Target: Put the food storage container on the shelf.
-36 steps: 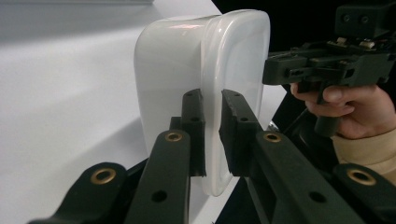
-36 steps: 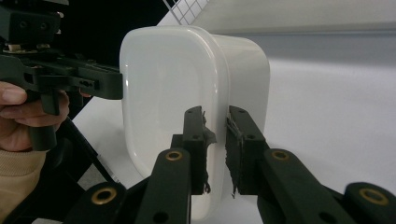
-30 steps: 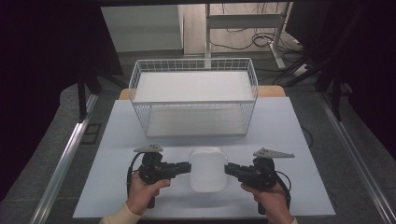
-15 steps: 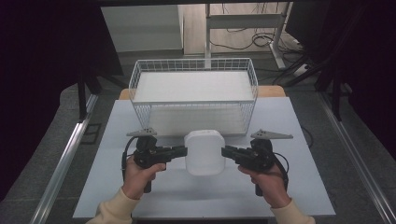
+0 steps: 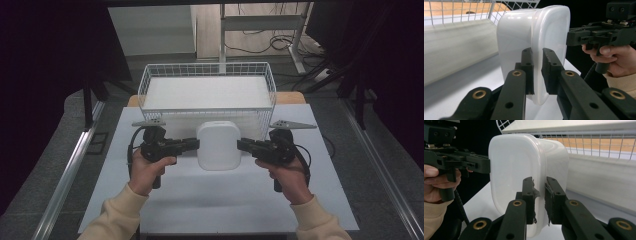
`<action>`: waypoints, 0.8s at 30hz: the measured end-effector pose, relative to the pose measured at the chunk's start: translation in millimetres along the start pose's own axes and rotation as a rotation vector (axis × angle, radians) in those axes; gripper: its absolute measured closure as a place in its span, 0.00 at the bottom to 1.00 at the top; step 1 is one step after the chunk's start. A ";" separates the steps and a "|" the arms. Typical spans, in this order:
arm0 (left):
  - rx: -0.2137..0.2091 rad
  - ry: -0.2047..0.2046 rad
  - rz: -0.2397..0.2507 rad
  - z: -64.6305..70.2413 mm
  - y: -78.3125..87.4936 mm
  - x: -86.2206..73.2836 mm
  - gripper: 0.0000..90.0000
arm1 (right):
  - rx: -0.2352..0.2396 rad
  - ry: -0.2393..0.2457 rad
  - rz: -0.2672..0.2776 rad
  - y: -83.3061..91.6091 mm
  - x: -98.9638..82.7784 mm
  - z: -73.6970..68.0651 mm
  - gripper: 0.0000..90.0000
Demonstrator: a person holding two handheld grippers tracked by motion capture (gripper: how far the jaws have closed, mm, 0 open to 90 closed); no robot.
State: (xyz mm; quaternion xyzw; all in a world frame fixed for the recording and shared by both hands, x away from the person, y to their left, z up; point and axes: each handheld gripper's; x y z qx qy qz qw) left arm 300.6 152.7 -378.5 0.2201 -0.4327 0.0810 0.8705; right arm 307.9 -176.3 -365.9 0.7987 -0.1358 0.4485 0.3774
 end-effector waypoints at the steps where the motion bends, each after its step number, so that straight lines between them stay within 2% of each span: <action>1: 0.000 0.000 0.000 0.0 0.0 0.0 0.89 | 0.000 0.000 0.000 0.0 0.0 0.0 0.88; 14: 0.015 -0.008 0.010 -4.0 7.1 21.2 0.89 | 0.002 0.031 0.014 -3.5 22.6 -3.8 0.88; 24: 0.020 -0.028 0.041 -1.6 16.7 54.0 0.89 | -0.002 0.064 0.027 -1.7 59.9 -8.5 0.88</action>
Point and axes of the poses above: each handheld gripper's, and its own axes: y roughly backward along the jaws, x roughly out of its top, z roughly to its right, and after that the axes turned 7 degrees about -x, right-handed
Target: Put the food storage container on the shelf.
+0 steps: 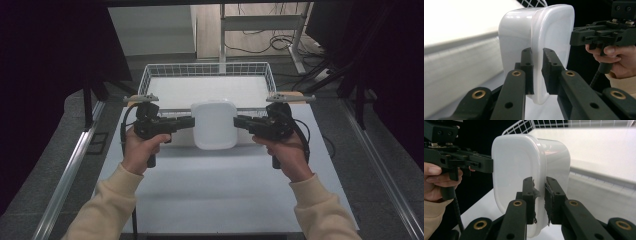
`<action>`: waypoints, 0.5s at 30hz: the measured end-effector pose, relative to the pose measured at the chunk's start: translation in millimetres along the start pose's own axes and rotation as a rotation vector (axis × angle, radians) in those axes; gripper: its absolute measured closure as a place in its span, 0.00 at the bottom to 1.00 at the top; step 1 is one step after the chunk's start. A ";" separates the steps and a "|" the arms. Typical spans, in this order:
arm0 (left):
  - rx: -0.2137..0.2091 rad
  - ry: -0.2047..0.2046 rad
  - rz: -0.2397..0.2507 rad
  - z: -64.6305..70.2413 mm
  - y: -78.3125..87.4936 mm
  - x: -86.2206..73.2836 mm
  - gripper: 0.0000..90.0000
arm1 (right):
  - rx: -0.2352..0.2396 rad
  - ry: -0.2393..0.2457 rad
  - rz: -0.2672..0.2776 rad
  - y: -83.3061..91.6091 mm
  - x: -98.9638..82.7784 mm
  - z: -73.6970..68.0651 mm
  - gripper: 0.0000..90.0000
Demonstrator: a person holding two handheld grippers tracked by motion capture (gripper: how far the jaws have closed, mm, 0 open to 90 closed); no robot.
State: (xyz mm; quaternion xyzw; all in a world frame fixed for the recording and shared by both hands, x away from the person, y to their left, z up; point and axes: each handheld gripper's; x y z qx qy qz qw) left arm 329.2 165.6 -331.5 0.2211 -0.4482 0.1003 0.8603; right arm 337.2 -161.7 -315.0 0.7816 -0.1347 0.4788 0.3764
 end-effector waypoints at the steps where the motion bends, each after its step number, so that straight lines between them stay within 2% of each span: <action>1: 0.002 -0.002 0.002 0.3 0.7 2.8 0.89 | -0.002 0.001 0.004 0.1 5.2 -0.3 0.88; 7: 0.017 -0.025 0.012 0.2 7.5 29.0 0.89 | -0.004 0.015 0.020 -2.1 30.8 -1.3 0.88; 15: 0.027 -0.026 0.023 -7.8 7.7 46.7 0.89 | -0.014 0.018 0.013 -9.2 53.2 1.8 0.88</action>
Point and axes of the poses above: each handheld gripper's, and its own axes: y roughly backward along the jaws, x roughly out of its top, z roughly to its right, and after that the axes turned 7 degrees about -x, right-handed
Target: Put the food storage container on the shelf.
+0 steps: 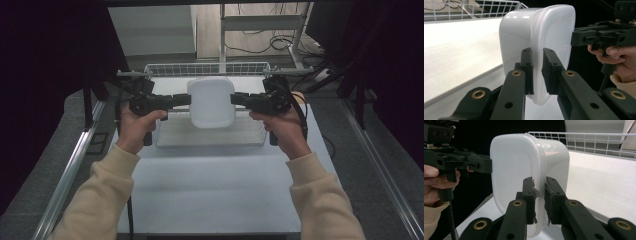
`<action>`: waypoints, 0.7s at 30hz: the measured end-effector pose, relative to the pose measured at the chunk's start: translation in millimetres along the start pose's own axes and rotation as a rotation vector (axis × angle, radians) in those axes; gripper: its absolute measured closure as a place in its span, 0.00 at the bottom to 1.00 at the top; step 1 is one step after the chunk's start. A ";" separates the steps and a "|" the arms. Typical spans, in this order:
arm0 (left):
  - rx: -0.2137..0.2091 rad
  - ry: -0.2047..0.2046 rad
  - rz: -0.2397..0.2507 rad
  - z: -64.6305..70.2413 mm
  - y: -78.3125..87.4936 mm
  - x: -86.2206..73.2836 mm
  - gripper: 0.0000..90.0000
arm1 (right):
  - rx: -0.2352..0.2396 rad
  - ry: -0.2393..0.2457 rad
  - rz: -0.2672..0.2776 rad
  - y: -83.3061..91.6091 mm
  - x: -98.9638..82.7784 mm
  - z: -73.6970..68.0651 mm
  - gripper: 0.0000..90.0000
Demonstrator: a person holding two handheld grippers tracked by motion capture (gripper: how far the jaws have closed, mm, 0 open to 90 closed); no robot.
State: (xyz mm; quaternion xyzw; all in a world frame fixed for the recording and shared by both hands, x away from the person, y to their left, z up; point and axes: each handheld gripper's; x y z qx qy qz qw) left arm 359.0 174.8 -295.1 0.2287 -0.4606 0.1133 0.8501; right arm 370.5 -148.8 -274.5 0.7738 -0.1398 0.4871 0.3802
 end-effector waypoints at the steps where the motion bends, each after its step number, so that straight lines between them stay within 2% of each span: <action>1: -0.003 0.002 0.001 -2.0 -0.1 2.6 0.89 | -0.001 0.000 -0.001 -1.0 2.7 0.6 0.88; 5: -0.002 0.008 0.001 -8.1 -1.7 13.8 0.89 | -0.004 -0.001 -0.005 -4.9 12.9 3.4 0.88; 9: -0.002 0.016 -0.017 -16.0 -3.2 30.4 0.89 | -0.002 -0.034 -0.006 -12.5 26.0 10.5 0.88; 13: -0.001 0.024 -0.037 -24.1 -5.8 41.2 0.89 | -0.001 -0.047 -0.011 -18.4 33.1 15.7 0.88; 21: 0.018 0.065 -0.046 -39.8 -12.3 51.7 0.88 | 0.001 -0.073 -0.024 -32.1 43.6 25.9 0.88</action>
Point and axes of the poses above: each handheld gripper's, and its own axes: y roughly backward along the jaws, x roughly out of its top, z roughly to its right, and after that the axes turned 7 degrees about -x, right-handed
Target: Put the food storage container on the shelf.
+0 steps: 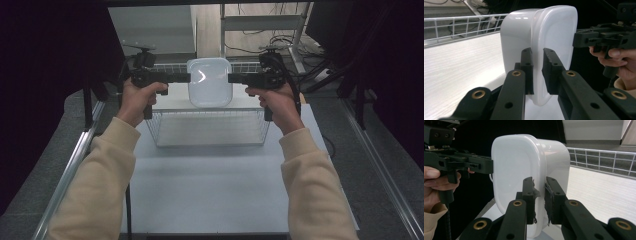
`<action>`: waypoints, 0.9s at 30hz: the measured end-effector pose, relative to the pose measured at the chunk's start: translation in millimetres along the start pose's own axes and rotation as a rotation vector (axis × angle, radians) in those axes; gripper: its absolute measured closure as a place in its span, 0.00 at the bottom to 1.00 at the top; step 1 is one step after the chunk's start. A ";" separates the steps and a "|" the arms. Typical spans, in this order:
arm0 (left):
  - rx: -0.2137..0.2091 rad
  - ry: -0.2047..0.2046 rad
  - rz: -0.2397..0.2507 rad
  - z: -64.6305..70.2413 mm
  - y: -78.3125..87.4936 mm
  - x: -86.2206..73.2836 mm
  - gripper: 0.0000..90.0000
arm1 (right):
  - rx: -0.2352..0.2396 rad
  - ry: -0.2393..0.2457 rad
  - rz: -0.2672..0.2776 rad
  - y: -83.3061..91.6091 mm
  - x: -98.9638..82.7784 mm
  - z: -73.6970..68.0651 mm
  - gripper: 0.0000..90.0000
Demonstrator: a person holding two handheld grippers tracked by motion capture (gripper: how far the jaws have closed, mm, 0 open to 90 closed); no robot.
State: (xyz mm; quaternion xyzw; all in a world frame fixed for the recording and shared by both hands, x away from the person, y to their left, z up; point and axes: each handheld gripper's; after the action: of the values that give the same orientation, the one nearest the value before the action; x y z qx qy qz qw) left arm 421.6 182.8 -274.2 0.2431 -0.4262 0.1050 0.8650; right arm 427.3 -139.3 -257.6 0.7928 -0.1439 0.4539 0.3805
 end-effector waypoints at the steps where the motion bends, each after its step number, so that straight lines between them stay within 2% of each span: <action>1: 0.005 0.009 -0.002 -2.2 -1.6 0.7 0.88 | 0.000 -0.004 -0.004 -2.4 0.6 1.4 0.88; 9: 0.023 0.061 -0.034 -19.8 -10.9 2.0 0.88 | -0.003 -0.038 -0.041 -20.3 1.5 13.3 0.88; 12: 0.021 0.068 -0.041 -24.6 -13.4 2.3 0.88 | -0.002 -0.043 -0.054 -24.1 1.3 16.0 0.88; 19: 0.026 0.081 -0.038 -28.0 -15.8 4.8 0.88 | 0.010 -0.085 -0.057 -29.7 1.9 23.2 0.87; 20: 0.016 0.098 -0.032 -29.3 -16.8 5.8 0.88 | 0.011 -0.094 -0.054 -31.6 2.1 25.7 0.87; 22: 0.009 0.105 -0.029 -31.3 -17.8 6.5 0.88 | 0.013 -0.103 -0.054 -32.7 2.3 27.0 0.87; 24: 0.003 0.121 -0.021 -34.2 -20.3 7.1 0.86 | 0.017 -0.141 -0.052 -36.4 2.7 31.0 0.85; 27: -0.017 0.157 -0.017 -40.8 -25.2 7.1 0.86 | 0.010 -0.163 -0.057 -40.0 2.4 34.6 0.83</action>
State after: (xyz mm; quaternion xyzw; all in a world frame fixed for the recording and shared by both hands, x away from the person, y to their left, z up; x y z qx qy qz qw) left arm 463.8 181.8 -298.0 0.2305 -0.3560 0.1127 0.8986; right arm 472.6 -137.6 -284.9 0.8327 -0.1493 0.3777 0.3763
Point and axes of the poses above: each handheld gripper's, and its own axes: y roughly backward along the jaws, x roughly out of its top, z roughly to its right, and after that the axes turned 7 degrees about -x, right-handed
